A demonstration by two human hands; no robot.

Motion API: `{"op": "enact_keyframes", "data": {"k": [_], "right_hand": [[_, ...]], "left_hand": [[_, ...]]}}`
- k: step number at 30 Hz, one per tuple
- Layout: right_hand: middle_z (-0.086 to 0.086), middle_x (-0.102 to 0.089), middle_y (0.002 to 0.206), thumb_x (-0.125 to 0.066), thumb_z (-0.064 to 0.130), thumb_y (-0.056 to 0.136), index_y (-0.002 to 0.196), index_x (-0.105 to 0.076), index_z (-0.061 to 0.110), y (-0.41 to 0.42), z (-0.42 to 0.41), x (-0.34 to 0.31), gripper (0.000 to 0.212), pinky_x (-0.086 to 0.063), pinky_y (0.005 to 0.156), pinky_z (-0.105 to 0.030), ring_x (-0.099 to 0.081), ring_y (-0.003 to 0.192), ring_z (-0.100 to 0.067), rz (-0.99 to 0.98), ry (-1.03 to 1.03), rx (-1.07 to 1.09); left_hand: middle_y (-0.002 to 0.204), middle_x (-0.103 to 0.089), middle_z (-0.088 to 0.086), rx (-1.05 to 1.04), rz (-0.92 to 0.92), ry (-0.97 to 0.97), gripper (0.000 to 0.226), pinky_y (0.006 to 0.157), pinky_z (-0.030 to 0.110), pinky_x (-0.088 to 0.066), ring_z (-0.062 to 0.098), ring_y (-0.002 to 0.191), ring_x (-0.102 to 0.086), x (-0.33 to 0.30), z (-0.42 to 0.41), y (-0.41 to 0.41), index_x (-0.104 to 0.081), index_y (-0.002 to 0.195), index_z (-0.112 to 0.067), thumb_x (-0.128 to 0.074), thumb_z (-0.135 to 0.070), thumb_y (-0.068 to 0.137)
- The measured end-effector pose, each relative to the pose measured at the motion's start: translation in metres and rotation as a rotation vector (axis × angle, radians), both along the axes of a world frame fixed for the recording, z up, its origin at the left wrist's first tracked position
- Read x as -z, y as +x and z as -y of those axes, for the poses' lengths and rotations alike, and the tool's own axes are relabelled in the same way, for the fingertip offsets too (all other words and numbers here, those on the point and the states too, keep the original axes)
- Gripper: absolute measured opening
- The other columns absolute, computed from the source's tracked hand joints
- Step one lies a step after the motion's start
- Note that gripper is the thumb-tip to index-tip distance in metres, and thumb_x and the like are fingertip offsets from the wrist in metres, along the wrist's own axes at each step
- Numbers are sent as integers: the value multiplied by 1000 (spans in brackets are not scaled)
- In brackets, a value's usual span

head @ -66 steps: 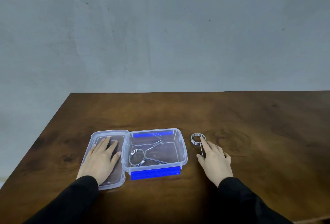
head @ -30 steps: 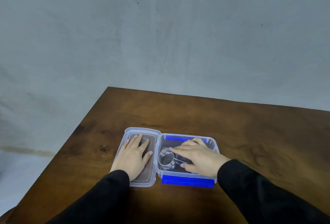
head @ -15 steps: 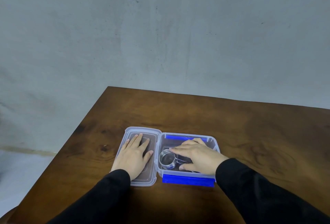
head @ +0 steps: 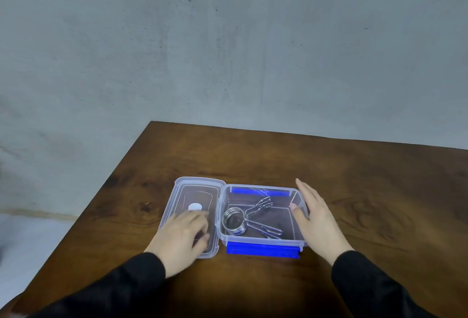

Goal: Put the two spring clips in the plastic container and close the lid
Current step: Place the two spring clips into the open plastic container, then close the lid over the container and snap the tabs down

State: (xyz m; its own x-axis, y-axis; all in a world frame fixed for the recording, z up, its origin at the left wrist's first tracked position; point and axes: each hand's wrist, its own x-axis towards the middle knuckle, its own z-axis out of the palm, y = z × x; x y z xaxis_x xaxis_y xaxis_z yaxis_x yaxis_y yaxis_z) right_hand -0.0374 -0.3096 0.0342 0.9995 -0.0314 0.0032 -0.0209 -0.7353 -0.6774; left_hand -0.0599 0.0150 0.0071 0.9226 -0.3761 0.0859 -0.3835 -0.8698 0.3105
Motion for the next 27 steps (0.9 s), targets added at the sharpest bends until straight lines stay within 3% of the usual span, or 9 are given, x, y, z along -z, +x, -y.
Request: {"op": "enact_keyframes", "data": {"k": [3,5,12,15,17,19,20,23,27], "right_hand": [[5,-44,148,-54,32,98,151,-29,36,-2,2,7,59,-60,71,-22,-47,128,-15,-147,241,69],[5,-50,136,-52,31,98,150,-33,35,-3,4,9,55,-59,59,-20,-51,122,-15,-174,346,85],[11,-50,125,-47,28,101,151,-32,35,-3,5,12,52,-56,55,-15,-52,115,-12,-169,310,71],[11,-50,129,-48,31,100,151,-31,35,-3,6,11,54,-59,61,-19,-51,120,-13,-173,322,68],[9,-45,145,-48,37,100,152,-30,34,-4,7,10,55,-60,81,-27,-44,131,-11,-99,307,97],[7,-38,154,-49,39,100,150,-33,34,-5,7,2,53,-51,101,-38,-39,138,-12,35,323,196],[7,-40,153,-50,39,99,149,-35,35,-4,7,-6,52,-52,98,-36,-41,136,-13,90,356,241],[14,-48,140,-49,40,99,148,-36,35,1,5,-35,51,-47,75,-10,-49,123,-6,106,445,200],[23,-49,133,-50,52,94,148,-36,37,7,4,-58,57,-52,96,-31,-55,122,-7,25,476,46]], "left_hand": [[141,-53,-16,132,40,128,16,112,28,-28,4,129,-44,15,-11,-25,-51,84,-38,-48,-53,87],[143,-53,-16,168,72,144,9,118,25,-17,1,133,-40,24,-17,-27,-47,83,-42,-49,-49,88],[146,-51,-5,105,133,94,33,117,19,-4,9,138,-39,31,-29,10,-61,101,-26,-31,-37,96],[143,-55,-2,-52,143,-3,29,115,33,-28,16,134,-46,7,-27,22,-59,121,-19,-38,-28,103],[119,-69,0,-232,119,-170,28,92,37,-52,21,106,-66,-27,-19,25,-54,128,-20,-43,-26,102],[93,-70,-2,-356,106,-365,20,71,38,-55,20,81,-68,-65,-4,25,-46,120,-25,-40,-30,102],[89,-67,-5,-370,114,-477,12,68,37,-53,18,79,-67,-83,4,26,-43,114,-26,-39,-30,103],[101,-72,-2,-291,-10,-978,7,75,33,-55,15,92,-71,-124,34,27,-41,106,-16,-37,-22,105],[110,-73,12,-263,-311,-1434,13,79,53,-57,33,97,-72,-138,67,24,-46,107,-13,-39,-23,106]]}}
